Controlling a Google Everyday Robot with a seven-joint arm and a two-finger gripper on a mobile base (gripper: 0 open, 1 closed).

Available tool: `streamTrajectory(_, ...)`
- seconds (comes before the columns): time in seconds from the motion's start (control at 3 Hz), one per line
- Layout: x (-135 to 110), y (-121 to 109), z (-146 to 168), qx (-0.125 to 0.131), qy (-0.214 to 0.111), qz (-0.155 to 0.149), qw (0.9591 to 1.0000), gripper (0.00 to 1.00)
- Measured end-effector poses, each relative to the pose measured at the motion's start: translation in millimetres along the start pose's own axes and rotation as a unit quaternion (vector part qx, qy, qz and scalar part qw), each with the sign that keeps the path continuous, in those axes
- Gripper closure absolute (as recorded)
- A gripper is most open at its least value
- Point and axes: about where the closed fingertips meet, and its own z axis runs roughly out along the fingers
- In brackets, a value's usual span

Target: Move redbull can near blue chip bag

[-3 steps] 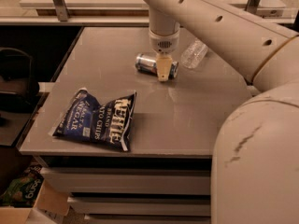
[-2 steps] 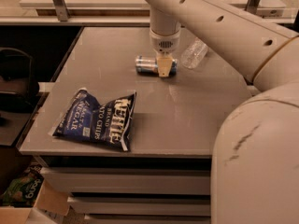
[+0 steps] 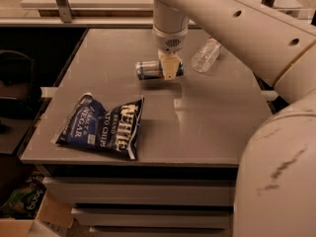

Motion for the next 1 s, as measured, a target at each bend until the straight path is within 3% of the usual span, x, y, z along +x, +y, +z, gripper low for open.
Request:
streamTrajectory(0.33, -25, 17, -17, -0.002, -0.028, -0.081, 0.9964, 1.00)
streamTrajectory(1.0, -58, 58, -18, -0.034, -0.061, -0.208, 0.9757, 1.00)
